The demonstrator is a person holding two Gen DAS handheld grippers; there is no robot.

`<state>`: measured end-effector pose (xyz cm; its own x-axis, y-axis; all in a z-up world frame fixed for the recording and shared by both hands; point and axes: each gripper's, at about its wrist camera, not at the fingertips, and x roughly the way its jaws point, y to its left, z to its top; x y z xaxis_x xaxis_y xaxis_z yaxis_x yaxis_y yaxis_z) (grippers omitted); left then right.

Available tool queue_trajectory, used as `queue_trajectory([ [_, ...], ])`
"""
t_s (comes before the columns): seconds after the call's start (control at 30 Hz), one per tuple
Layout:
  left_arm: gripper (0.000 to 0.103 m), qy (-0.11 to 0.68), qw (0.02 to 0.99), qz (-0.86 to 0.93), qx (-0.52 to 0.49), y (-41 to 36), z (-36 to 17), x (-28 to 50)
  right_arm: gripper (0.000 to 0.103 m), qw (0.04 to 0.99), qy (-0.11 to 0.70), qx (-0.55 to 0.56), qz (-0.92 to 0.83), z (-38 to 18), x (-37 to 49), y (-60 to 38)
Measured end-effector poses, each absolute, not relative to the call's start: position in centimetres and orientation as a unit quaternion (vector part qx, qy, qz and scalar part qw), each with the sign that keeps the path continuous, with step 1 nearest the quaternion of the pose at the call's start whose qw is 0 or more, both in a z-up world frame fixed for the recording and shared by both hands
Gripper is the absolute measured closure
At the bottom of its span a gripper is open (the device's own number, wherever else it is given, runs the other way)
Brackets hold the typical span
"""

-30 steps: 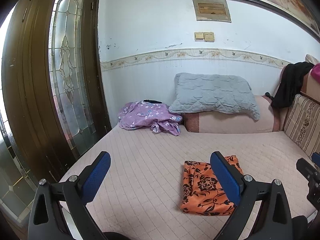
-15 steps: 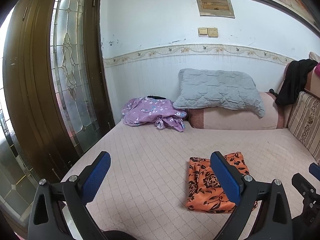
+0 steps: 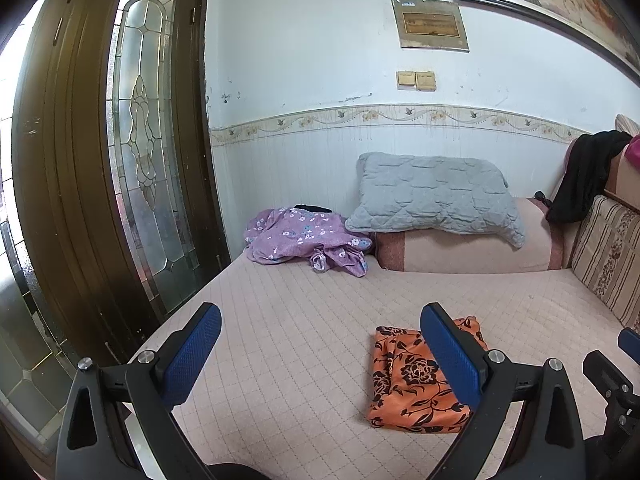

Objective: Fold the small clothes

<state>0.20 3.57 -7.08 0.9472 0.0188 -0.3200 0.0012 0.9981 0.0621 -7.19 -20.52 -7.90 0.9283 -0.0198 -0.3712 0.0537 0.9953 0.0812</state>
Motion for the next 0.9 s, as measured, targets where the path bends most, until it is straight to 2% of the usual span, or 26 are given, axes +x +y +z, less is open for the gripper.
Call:
queue_trajectory([
  [0.9, 0.003, 0.138, 0.990, 0.017, 0.013, 6.1, -5.4, 0.9, 0.029, 0.986, 0.168, 0.022, -0.007, -6.4, -6.1, -18.1],
])
